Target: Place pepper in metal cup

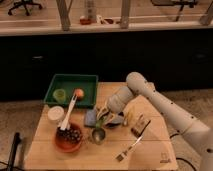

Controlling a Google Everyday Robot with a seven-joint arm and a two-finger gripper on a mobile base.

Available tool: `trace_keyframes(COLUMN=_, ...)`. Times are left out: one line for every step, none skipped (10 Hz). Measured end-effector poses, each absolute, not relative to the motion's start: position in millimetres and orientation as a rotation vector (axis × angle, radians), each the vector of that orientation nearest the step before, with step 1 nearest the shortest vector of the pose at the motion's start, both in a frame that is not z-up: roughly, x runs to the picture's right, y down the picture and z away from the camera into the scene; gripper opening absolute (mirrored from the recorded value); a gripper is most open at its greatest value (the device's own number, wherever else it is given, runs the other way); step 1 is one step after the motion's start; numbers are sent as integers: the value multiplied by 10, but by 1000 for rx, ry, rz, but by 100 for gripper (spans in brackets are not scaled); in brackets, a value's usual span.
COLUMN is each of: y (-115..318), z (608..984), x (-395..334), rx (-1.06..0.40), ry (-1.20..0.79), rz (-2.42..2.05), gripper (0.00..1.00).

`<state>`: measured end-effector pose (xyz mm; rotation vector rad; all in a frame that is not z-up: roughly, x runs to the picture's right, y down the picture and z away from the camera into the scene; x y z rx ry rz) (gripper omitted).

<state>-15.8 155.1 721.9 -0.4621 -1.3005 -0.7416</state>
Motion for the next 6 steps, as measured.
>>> trace_keyframes(y=1573, z=7187, x=-174, rx=-479, ry=-1297, rz=-743, gripper=0)
trace_keyframes(y=1607, z=7144, x=-154, rx=-503, ry=-1289, rz=-739, gripper=0)
trace_keyframes(y=1647, z=7098, x=-168, rx=-528, ry=-1287, rz=-739, gripper=0)
trace_keyframes(y=1688, z=7042, x=-178, rx=-550, ry=-1288, rz=-739, gripper=0)
trace_keyframes(y=1751, z=6974, x=-157, rx=-582, ry=-1293, rz=-733, gripper=0)
trace_keyframes(y=1788, z=6931, x=-166, rx=-606, ry=-1301, rz=-732, gripper=0)
